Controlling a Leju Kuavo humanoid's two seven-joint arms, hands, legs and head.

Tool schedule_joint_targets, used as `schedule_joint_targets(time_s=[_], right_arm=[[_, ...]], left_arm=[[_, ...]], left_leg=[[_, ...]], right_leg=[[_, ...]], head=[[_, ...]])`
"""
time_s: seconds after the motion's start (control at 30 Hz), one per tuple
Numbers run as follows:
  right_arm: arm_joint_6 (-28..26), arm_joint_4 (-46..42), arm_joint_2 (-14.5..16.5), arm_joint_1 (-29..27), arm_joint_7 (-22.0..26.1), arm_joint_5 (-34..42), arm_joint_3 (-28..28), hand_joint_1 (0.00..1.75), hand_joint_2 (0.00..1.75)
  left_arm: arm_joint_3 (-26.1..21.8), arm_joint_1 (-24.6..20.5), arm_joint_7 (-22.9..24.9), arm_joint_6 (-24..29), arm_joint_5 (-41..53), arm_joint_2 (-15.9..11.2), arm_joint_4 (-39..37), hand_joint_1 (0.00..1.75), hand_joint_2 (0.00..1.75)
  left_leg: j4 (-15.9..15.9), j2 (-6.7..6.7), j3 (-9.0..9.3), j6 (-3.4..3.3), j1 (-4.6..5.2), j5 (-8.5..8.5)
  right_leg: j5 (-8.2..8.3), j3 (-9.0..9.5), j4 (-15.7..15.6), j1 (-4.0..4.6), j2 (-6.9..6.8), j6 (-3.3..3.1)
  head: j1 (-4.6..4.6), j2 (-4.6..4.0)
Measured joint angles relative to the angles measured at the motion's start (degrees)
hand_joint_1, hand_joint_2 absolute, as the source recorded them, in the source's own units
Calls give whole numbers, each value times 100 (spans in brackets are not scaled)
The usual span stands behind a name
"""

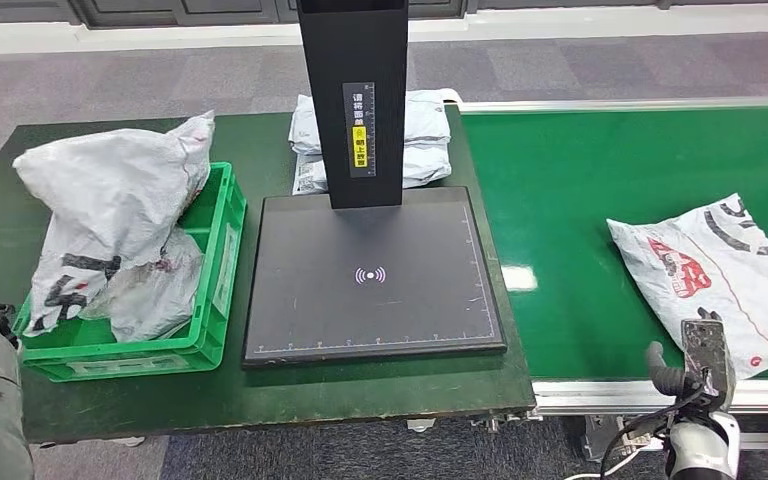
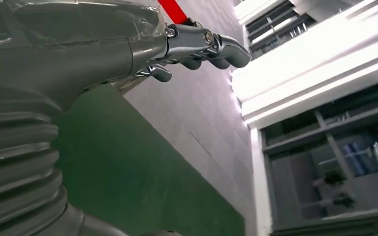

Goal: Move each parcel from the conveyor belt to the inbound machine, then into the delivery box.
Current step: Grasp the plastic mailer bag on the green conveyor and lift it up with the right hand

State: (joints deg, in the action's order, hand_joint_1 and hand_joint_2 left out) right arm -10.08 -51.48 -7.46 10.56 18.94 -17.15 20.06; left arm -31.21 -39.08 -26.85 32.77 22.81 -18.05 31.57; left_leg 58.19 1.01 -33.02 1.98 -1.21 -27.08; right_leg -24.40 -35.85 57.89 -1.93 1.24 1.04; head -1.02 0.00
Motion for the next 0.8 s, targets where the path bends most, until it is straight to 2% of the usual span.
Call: schedule_joint_targets(time_s=[0.1,0.23,0.3,0.43,0.53,0.63,0.8], right_arm=[[-28,70,-7,72,12,-7,0,0,175],[-64,130,-13,117,28,3,0,0,175],[-78,146,-17,119,48,11,0,0,175],[-141,172,-28,106,93,16,0,0,175],[-242,174,-49,82,61,-31,7,0,175],[-332,177,-73,70,-31,-148,58,0,175],[-413,219,-119,67,-123,-332,135,0,175]], left_arm=[[-94,-1,-217,5,-373,0,82,0,175],[-168,9,-425,-259,-855,24,225,0,175],[-175,49,-498,-595,-1194,78,362,0,175],[-51,278,-466,-1670,-1860,366,850,0,175],[383,482,-314,-2237,-2098,717,1338,0,175],[1097,646,-135,-2574,-2211,1112,1827,0,175],[2296,824,0,-2678,-2182,1664,2346,0,175]], left_leg=[[0,2,0,0,0,0],[0,3,0,0,0,0],[0,3,0,0,1,0],[3,6,1,0,4,0],[6,15,-1,-1,7,0],[10,22,-3,-5,12,-2],[11,18,-4,-9,15,-5]], right_leg=[[0,1,0,0,-2,0],[0,1,0,0,-4,0],[0,1,0,-1,-3,0],[0,0,-2,-3,-6,1],[0,4,-3,-5,-14,2],[1,9,-4,-10,-21,4],[2,10,-4,-15,-22,6]], head=[[-1,0],[-1,0],[-1,0],[-1,0],[-1,0],[0,0],[1,0]])
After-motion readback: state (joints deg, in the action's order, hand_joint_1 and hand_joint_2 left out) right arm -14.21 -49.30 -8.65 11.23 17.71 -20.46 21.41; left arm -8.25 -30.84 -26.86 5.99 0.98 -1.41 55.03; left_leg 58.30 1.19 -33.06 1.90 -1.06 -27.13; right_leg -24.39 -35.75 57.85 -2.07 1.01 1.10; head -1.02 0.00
